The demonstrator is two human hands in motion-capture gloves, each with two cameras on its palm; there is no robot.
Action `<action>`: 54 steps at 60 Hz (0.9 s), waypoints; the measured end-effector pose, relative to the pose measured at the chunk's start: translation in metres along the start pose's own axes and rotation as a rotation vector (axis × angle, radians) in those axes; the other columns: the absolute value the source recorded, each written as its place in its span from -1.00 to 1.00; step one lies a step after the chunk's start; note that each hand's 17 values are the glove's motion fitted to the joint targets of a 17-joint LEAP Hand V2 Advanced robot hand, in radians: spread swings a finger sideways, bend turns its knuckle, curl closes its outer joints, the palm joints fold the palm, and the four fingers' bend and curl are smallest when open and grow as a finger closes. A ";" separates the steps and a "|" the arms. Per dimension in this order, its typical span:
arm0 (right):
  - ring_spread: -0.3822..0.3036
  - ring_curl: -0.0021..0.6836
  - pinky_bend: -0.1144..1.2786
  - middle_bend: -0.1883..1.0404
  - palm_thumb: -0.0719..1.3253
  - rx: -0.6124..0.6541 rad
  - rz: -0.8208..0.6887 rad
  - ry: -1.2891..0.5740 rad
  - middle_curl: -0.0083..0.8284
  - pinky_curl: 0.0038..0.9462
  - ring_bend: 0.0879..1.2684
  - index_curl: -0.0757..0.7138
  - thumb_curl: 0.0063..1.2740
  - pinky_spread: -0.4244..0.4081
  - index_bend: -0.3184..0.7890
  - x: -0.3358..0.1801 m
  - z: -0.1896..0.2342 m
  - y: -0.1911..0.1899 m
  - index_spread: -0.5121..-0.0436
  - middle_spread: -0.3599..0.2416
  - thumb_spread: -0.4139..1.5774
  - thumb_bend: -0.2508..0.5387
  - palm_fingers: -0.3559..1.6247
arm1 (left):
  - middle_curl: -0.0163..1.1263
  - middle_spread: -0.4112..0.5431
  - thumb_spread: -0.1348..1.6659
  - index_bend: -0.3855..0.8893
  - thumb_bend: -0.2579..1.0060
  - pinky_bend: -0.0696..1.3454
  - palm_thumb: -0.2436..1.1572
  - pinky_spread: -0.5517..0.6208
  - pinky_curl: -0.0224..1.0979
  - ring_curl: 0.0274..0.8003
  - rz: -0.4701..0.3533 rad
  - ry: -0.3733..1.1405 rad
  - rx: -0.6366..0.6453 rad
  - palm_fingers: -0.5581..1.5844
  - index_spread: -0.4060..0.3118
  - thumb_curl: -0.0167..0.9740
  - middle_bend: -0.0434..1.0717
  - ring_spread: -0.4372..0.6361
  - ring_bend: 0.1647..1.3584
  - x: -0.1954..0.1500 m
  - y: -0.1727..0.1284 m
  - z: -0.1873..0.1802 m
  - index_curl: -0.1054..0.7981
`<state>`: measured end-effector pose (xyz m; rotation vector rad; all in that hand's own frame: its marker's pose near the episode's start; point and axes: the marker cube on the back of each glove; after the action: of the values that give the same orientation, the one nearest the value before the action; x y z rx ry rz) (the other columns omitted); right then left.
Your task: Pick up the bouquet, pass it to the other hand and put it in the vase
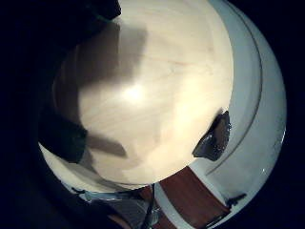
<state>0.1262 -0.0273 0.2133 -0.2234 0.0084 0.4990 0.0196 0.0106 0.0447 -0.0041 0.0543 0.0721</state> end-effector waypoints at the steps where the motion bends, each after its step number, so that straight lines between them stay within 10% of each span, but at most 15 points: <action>1: 0.23 -0.14 -0.20 -0.46 0.02 0.007 -0.003 -0.005 -0.25 -0.31 -0.66 0.07 -0.53 0.57 0.03 -0.001 0.000 -0.001 -0.34 0.04 0.49 -0.40 -0.28 | -0.30 0.18 0.39 -0.20 -0.62 -0.38 -0.28 0.61 -0.35 -0.31 -0.001 0.000 0.000 -0.27 0.03 -0.37 -0.57 0.28 -0.32 0.000 0.000 0.000 -0.20; 15: 0.11 -0.14 -0.24 -0.43 0.30 0.035 -0.036 0.030 -0.29 -0.33 -0.64 0.12 -0.49 0.56 0.02 -0.013 -0.010 0.006 -0.21 0.02 0.54 -0.23 -0.05 | -0.30 0.18 0.39 -0.20 -0.62 -0.38 -0.28 0.61 -0.35 -0.31 0.033 0.032 -0.056 -0.27 0.03 -0.37 -0.57 0.28 -0.31 0.011 0.015 -0.004 -0.20; 32: -0.46 0.34 -0.04 0.01 0.48 -0.032 0.398 0.183 0.10 -0.16 -0.06 0.18 -0.48 -0.55 -0.16 0.004 -0.022 0.022 0.19 -0.28 0.53 -0.27 0.78 | -0.29 0.18 0.39 -0.20 -0.62 -0.37 -0.28 0.61 -0.35 -0.32 0.044 0.023 -0.038 -0.27 0.03 -0.37 -0.57 0.30 -0.32 0.016 0.013 -0.010 -0.20; 42: -0.46 0.60 0.07 0.45 0.26 0.297 0.245 0.056 0.39 -0.02 0.28 0.42 -0.54 -0.57 0.23 0.003 -0.037 0.012 0.19 -0.34 0.51 -0.46 0.92 | -0.29 0.18 0.39 -0.20 -0.62 -0.37 -0.28 0.61 -0.35 -0.32 0.035 0.013 -0.056 -0.27 0.03 -0.37 -0.57 0.30 -0.31 0.010 -0.004 -0.002 -0.20; 54: -0.43 0.73 0.21 0.69 0.51 0.729 0.227 -0.109 0.57 0.10 0.48 0.70 -0.44 -0.54 0.62 0.003 -0.082 -0.009 0.27 -0.31 0.51 -0.26 0.83 | -0.29 0.18 0.39 -0.21 -0.62 -0.37 -0.28 0.61 -0.35 -0.33 0.005 0.043 -0.058 -0.27 0.05 -0.37 -0.57 0.30 -0.31 0.002 -0.019 -0.015 -0.20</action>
<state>0.1368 -0.0514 0.1355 0.5247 0.1085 0.7009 0.0226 -0.0078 0.0300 -0.0635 0.0953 0.0787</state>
